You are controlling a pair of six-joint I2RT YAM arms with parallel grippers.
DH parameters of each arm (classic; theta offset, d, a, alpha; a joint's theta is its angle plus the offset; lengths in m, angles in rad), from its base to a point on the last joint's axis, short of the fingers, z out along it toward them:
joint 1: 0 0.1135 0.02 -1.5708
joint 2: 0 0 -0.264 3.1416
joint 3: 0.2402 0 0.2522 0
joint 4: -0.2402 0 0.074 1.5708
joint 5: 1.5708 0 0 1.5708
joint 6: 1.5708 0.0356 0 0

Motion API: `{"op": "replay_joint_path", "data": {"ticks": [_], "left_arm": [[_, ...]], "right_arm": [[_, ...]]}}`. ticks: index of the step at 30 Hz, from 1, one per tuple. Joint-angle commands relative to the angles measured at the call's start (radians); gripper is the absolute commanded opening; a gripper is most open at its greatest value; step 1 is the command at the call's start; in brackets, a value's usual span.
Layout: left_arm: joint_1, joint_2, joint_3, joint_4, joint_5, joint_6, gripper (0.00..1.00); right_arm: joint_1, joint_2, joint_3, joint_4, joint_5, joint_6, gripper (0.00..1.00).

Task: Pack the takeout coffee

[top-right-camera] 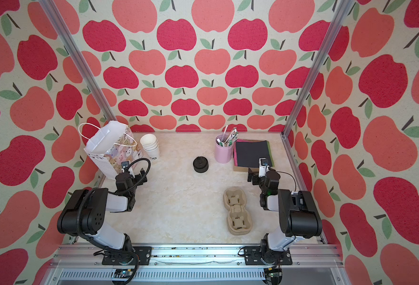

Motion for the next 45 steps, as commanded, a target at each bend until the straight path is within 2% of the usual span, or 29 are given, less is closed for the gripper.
{"op": "replay_joint_path", "data": {"ticks": [1,9,14,16,18,21,24,27,30,32,38,41,45], "left_arm": [[0.019,0.000,0.010,-0.003,0.005,-0.008,0.99],[0.023,-0.001,0.007,0.000,0.008,-0.012,0.99],[0.004,-0.019,-0.020,0.043,-0.029,0.001,0.99],[-0.022,-0.033,-0.034,0.066,-0.041,0.029,0.99],[-0.050,-0.039,-0.046,0.102,-0.061,0.059,0.99],[-0.093,-0.097,-0.089,0.123,-0.159,0.092,0.99],[-0.165,-0.225,-0.021,-0.075,-0.200,0.157,0.99],[-0.215,-0.371,0.070,-0.356,-0.202,0.133,0.99],[-0.256,-0.492,0.203,-0.668,-0.132,0.069,0.99],[-0.273,-0.520,0.317,-0.858,-0.069,0.045,0.99],[-0.314,-0.473,0.741,-1.344,0.093,0.141,0.97],[-0.313,-0.346,1.001,-1.572,0.134,0.203,0.93],[-0.309,-0.096,1.337,-1.853,0.117,0.287,0.90]], "right_arm": [[0.001,0.007,-0.002,0.005,0.013,-0.016,0.99],[-0.001,0.006,-0.005,0.009,0.012,-0.013,0.99],[0.002,-0.063,-0.075,0.085,0.071,-0.002,0.99],[0.003,-0.150,-0.083,0.010,0.086,0.004,0.99],[0.004,-0.253,-0.059,-0.139,0.082,0.008,0.99],[0.008,-0.392,-0.016,-0.308,0.072,0.013,0.99],[0.011,-0.515,0.042,-0.464,0.051,0.025,0.99],[0.013,-0.604,0.123,-0.625,0.020,0.040,0.99],[0.021,-0.665,0.204,-0.772,-0.018,0.052,0.99],[0.029,-0.693,0.249,-0.845,-0.044,0.058,0.99],[0.094,-0.723,0.374,-1.021,-0.123,0.048,0.99],[0.151,-0.705,0.422,-1.074,-0.135,0.032,0.99],[0.229,-0.651,0.491,-1.148,-0.140,0.001,0.99]]}}
